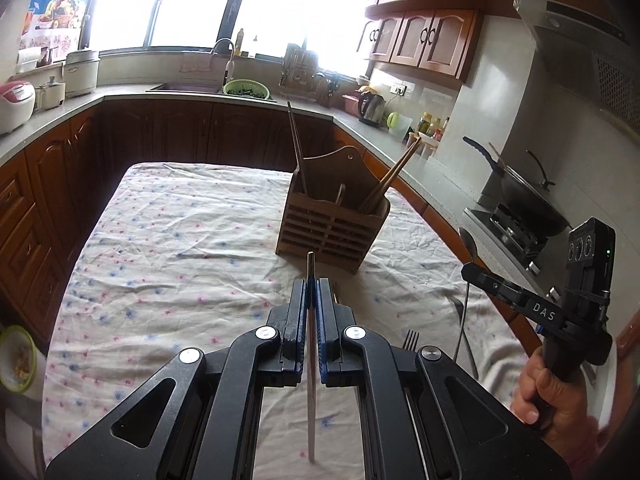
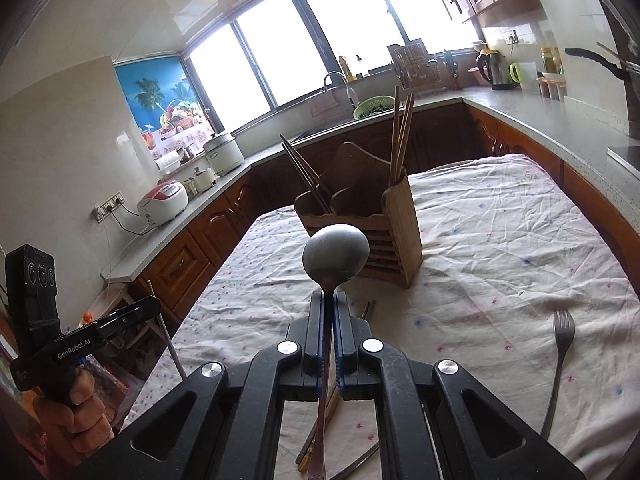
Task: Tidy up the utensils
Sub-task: 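Lift the spoon and chopstick and carry them above the wooden holder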
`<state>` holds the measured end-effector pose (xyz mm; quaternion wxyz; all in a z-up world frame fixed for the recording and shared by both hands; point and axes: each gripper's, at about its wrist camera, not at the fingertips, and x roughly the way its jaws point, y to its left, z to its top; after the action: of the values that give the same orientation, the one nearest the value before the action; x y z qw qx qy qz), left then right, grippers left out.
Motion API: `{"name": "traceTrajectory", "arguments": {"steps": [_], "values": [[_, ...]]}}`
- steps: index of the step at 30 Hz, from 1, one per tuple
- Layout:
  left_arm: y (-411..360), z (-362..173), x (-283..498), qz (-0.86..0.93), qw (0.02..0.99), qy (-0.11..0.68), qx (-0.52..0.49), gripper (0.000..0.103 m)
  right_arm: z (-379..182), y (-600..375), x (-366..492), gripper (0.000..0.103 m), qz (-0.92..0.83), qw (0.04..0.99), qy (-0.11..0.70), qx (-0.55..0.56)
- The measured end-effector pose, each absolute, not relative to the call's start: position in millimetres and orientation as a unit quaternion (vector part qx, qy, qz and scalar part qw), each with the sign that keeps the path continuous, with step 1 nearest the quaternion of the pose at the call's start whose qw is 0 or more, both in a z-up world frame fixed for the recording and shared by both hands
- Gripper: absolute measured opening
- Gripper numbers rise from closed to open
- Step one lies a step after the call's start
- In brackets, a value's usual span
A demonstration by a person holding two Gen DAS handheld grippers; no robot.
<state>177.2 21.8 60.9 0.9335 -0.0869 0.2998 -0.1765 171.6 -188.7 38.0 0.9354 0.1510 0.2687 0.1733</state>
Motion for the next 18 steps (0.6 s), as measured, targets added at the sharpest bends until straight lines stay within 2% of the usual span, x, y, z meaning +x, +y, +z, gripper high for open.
{"name": "traceTrajectory", "arguments": {"steps": [18], "values": [[31.9,94.5,182.7,-0.169,0.947,0.251,-0.107,0.004,54.7,-193.1,173.7,0.004,0.169,0.948,0.215,0.164]]}}
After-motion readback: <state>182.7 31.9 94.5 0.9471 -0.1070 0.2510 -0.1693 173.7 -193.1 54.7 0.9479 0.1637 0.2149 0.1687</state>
